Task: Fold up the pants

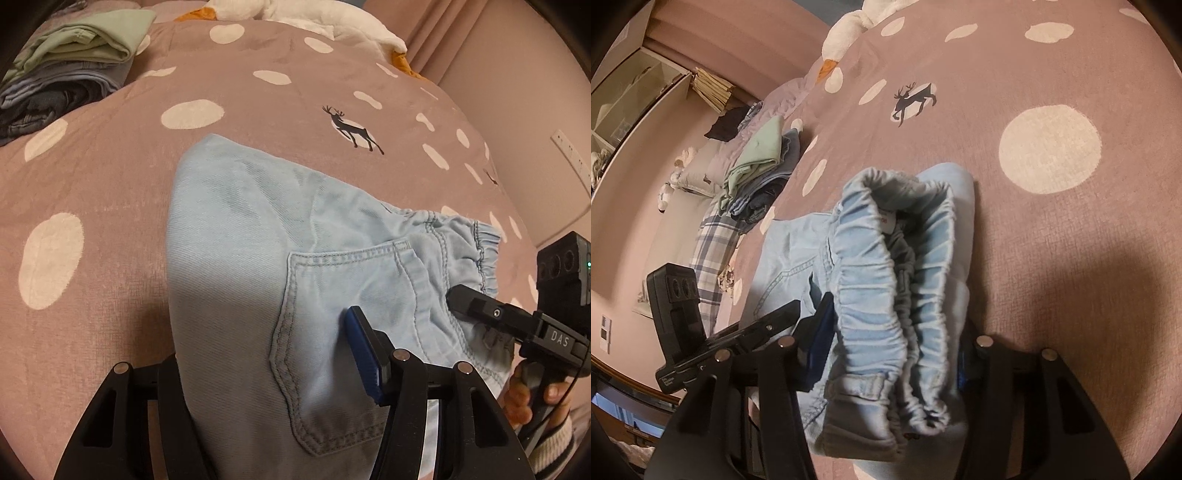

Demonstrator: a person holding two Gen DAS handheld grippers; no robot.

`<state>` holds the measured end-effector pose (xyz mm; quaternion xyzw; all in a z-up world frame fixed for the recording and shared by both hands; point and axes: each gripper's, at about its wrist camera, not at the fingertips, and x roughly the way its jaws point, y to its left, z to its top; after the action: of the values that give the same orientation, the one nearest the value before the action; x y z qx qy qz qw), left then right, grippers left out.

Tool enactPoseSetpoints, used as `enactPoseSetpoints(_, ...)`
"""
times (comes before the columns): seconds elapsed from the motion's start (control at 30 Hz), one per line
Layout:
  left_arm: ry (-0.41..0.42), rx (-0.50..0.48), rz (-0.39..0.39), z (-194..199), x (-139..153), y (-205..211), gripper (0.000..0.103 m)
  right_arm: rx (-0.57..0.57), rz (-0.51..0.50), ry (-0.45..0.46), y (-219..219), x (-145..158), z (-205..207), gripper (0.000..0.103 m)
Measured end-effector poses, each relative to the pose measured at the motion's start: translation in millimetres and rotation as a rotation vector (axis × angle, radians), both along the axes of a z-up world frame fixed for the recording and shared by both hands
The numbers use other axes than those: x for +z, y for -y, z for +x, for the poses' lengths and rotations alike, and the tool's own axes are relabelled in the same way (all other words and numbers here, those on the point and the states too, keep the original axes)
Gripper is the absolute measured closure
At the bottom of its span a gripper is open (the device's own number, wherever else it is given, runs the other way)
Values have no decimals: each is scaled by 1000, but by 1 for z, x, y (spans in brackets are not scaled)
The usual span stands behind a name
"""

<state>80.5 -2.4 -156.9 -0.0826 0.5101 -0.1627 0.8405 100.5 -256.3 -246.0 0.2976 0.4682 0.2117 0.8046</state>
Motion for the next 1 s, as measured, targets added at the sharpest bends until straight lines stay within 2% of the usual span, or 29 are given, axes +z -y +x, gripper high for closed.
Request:
enactPoseSetpoints(0.57,11,8,35,-1,1,6,45,-9,-203,39,-24,11,-2,55)
enactPoseSetpoints(1.0,15,14,49,-2,2,6,47,-17,-321,74,-41,21,-9,58)
